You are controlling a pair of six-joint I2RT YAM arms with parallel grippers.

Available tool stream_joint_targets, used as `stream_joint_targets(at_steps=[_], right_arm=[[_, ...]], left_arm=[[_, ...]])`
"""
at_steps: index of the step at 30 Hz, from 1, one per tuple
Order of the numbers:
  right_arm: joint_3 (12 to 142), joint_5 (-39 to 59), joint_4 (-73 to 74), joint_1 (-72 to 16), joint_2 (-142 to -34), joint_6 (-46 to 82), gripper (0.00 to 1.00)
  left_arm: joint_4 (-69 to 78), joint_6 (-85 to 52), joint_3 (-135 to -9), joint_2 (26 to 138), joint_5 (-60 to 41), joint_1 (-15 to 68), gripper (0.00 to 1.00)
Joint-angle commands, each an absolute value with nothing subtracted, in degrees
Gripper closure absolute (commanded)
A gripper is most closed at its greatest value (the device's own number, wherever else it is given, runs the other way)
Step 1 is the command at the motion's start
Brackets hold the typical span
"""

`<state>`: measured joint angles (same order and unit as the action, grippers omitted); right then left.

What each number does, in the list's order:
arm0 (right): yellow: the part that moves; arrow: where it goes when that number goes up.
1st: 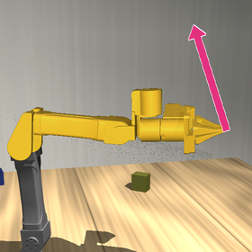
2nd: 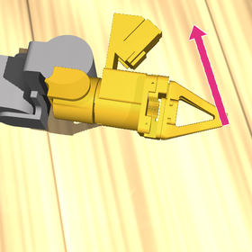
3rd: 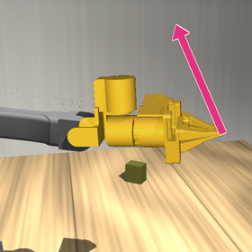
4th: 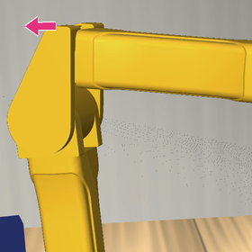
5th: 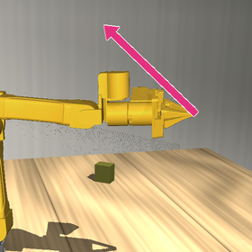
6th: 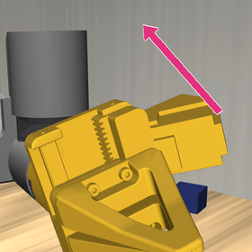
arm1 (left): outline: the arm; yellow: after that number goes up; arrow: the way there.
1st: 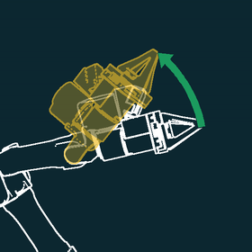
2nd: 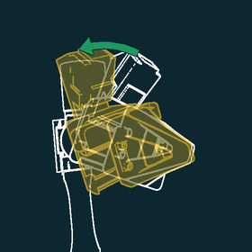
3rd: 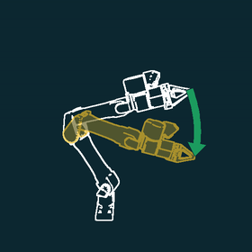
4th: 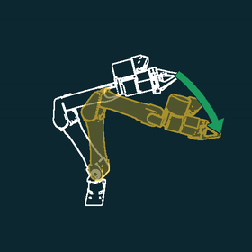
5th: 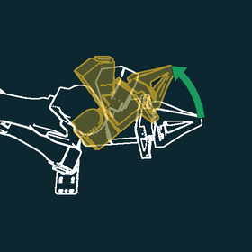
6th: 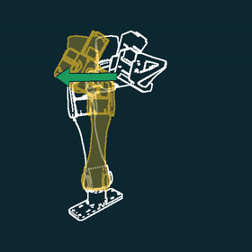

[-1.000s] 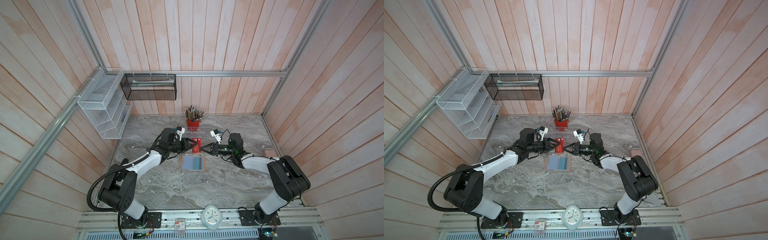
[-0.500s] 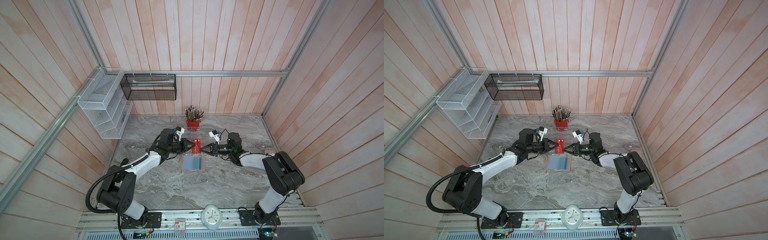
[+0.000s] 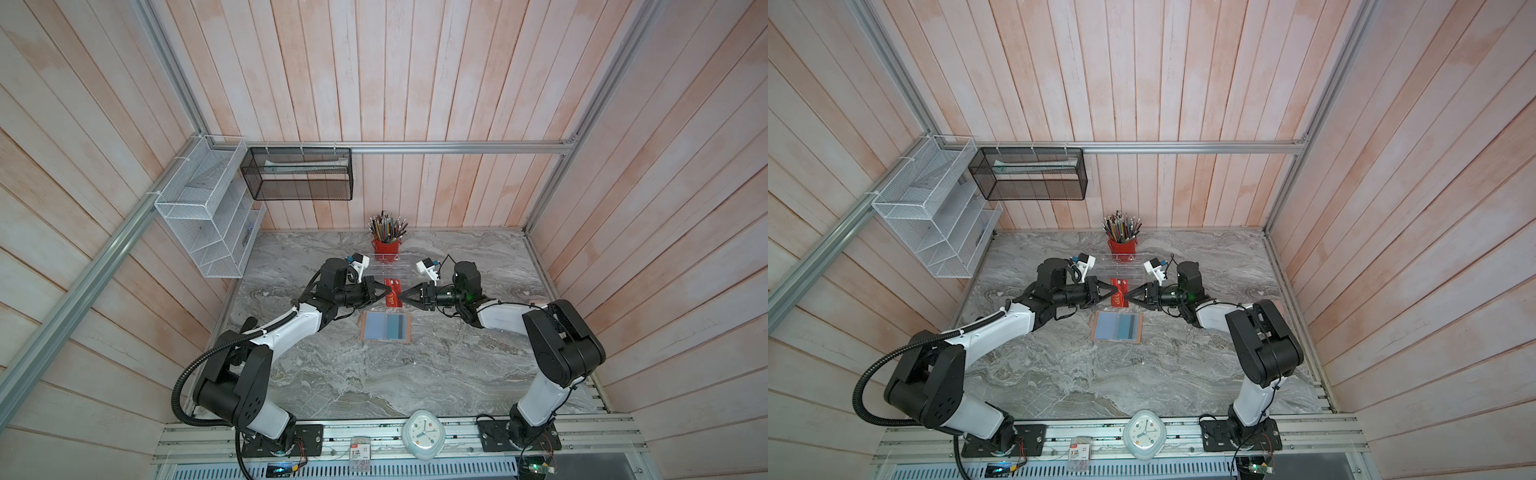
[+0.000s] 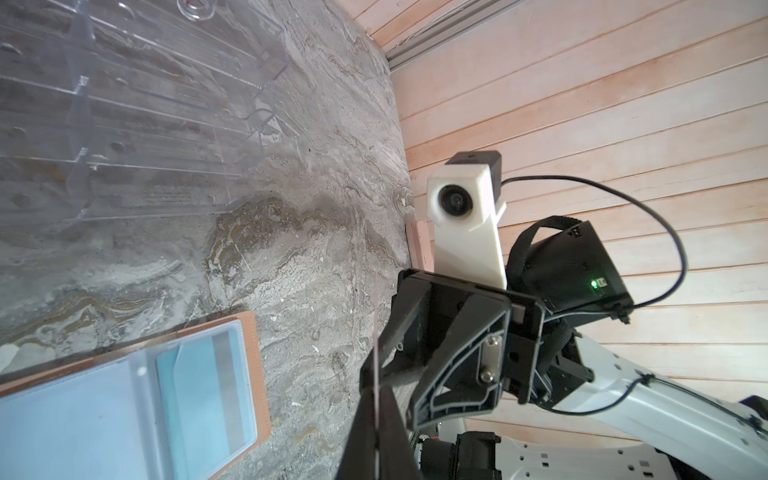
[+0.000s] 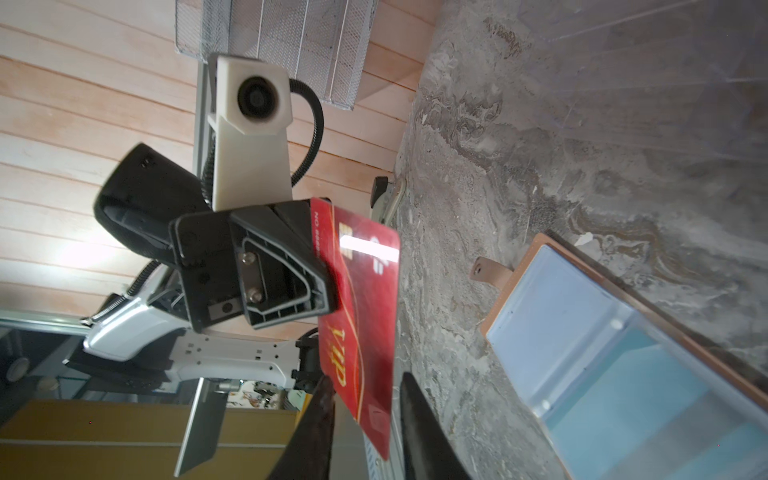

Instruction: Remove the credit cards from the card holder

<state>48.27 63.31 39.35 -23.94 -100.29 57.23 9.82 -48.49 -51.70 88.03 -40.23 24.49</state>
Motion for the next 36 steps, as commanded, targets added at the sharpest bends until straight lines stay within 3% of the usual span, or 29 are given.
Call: stream_joint_targets(at_steps=[1, 6, 11, 26, 29, 36], right_arm=[[50.0, 63.7, 36.6, -22.7, -98.3, 55.0, 0.56], [51.8, 62.2, 30.3, -21.2, -94.5, 51.8, 0.28], [61.9, 57.6, 6.4, -20.6, -92.7, 35.9, 0.03], [103.8, 48.3, -38.4, -23.1, -104.1, 9.0, 0.03], [110.1, 47.9, -43.5, -25.0, -107.8, 6.7, 0.09], [114.3, 48.6, -44.3, -26.9, -111.6, 7.0, 0.21]], left_arm=[[14.9, -50.4, -50.1, 87.6, -42.9, 23.9, 1.00], [22.3, -54.0, -48.4, 87.3, -44.6, 23.0, 1.00], [39.9, -62.9, -43.4, 85.3, -46.1, 21.1, 1.00], [71.5, -68.1, -27.8, 75.4, -27.9, 20.9, 1.00], [77.6, -70.1, -26.4, 77.7, -24.9, 20.9, 1.00], [85.4, -73.1, -30.6, 85.9, -29.4, 20.8, 1.00]])
